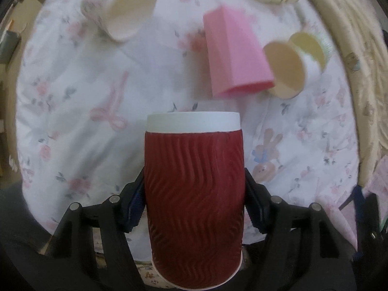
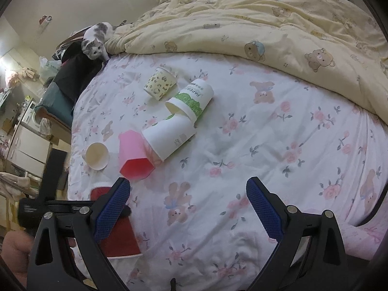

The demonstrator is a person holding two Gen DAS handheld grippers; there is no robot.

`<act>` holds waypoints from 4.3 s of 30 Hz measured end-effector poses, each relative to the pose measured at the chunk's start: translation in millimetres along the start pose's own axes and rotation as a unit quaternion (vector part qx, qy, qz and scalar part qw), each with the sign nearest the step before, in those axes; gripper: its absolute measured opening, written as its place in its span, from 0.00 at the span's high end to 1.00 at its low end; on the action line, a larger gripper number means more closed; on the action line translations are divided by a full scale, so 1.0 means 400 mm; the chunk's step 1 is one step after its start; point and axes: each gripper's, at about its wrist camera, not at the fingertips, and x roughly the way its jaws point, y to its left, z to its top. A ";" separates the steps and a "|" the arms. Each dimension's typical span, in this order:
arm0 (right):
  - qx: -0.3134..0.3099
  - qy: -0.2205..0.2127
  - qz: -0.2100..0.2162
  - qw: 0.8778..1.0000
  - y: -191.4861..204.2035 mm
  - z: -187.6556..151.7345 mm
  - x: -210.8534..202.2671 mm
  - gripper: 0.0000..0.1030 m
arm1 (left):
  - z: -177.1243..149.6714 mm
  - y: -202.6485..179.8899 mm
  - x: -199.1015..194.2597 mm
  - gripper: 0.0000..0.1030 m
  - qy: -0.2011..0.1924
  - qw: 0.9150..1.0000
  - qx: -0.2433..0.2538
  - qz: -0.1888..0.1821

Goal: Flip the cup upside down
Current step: 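Lift the red cup with the left tool and rotate it end over end, then lower the red cup onto the bed standing on end, open left tool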

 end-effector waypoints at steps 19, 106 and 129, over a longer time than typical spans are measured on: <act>-0.080 0.044 -0.026 0.996 0.086 -0.064 0.071 0.04 | -0.020 0.142 -0.168 0.35 -0.118 0.991 0.055 -0.024; -0.060 0.041 0.040 0.997 0.083 -0.034 0.039 0.04 | 0.062 0.031 -0.104 0.35 -0.220 0.969 0.098 0.049; -0.066 0.056 0.057 0.995 0.100 -0.039 0.047 0.04 | 0.077 0.029 -0.043 0.16 -0.204 0.972 0.089 0.073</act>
